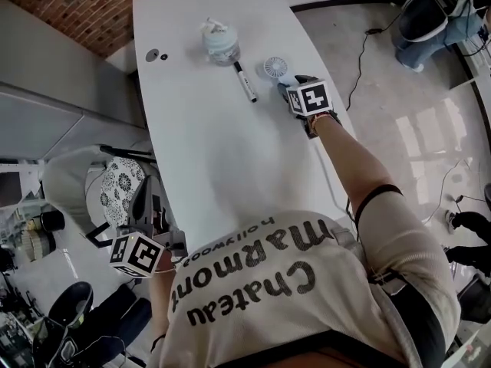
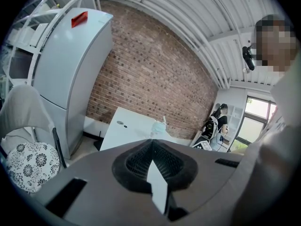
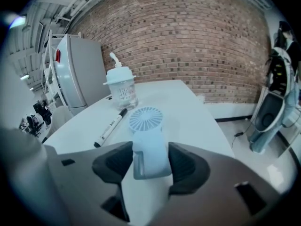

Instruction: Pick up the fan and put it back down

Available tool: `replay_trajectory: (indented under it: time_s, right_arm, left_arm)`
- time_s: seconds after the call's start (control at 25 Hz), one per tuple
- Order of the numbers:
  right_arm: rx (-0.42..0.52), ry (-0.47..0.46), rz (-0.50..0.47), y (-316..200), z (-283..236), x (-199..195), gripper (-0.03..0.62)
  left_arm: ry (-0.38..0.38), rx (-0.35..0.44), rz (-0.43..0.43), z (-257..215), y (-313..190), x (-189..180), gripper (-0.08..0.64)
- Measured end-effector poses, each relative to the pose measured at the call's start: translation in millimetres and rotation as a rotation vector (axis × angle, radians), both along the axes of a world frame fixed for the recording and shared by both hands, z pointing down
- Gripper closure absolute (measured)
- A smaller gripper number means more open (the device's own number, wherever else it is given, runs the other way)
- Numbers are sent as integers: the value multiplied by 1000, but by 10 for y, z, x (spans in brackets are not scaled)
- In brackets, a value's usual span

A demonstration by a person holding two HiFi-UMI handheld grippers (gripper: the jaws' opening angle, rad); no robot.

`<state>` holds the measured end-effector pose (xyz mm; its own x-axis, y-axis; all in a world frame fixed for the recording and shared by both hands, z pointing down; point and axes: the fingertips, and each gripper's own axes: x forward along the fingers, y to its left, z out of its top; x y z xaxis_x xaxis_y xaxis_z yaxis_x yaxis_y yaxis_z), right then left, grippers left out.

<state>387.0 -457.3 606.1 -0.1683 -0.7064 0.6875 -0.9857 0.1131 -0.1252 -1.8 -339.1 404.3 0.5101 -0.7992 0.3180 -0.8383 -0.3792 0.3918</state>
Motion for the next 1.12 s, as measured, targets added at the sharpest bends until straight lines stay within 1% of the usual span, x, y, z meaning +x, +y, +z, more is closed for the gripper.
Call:
replay_trajectory:
  time_s: [0.16, 0.32, 0.44, 0.64, 0.76, 0.92, 1.12]
  right_arm:
    - [-22, -50, 29, 46, -10, -7, 359]
    - [-58, -95, 50, 213, 6, 0, 364]
    - [-53, -147, 86, 366, -38, 25, 367]
    - [-43, -207, 150, 637, -142, 8, 374]
    - [-55, -222, 175, 875, -158, -22, 376]
    - [-59, -279, 236, 1176, -209, -46, 376]
    - [-37, -297, 269, 1449, -300, -148, 376]
  left_arm:
    - [-7, 18, -17, -71, 55, -84, 560]
    - [9, 46, -35, -109, 152, -109, 560]
    - [22, 64, -28, -141, 244, -66, 560]
    - [49, 88, -11, -158, 360, -51, 560]
    - [72, 85, -9, -160, 443, -61, 560]
    - [93, 85, 6, -212, 565, -61, 560]
    - [108, 91, 39, -249, 680, -98, 560]
